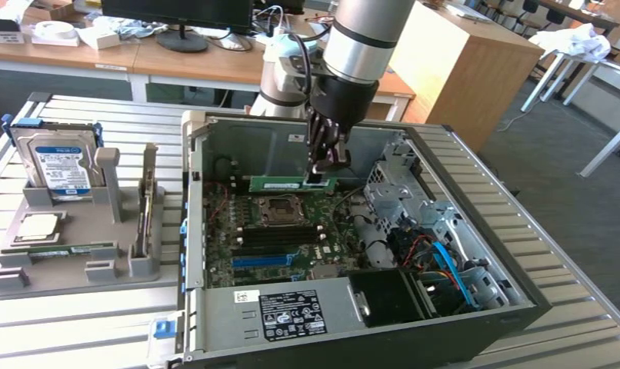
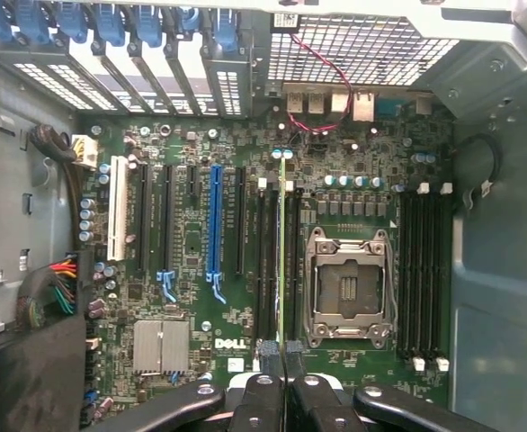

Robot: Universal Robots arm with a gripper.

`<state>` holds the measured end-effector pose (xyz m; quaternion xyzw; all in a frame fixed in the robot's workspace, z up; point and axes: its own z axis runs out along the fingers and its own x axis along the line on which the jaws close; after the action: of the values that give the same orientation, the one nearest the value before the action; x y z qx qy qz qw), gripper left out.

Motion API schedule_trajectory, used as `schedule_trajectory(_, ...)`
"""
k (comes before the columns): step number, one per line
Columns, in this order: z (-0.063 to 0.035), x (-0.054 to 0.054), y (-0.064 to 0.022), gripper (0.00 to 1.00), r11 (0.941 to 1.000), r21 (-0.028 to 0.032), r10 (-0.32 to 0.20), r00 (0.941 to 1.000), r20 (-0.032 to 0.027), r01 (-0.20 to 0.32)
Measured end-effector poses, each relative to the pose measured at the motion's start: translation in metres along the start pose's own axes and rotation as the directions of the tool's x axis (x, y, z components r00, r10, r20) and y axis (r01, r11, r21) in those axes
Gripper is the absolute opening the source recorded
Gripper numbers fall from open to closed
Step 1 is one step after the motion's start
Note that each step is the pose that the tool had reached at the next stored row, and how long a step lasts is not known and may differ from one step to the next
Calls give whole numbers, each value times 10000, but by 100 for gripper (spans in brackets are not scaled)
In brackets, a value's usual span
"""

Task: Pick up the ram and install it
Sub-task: 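Insert the ram into the slot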

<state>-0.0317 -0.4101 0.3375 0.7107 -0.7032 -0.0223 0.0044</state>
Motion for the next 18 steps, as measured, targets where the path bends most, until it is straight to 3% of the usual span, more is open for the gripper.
schedule_trajectory(18, -1, 32, 0, 11, 10000, -1, 0, 10000, -2, 0)
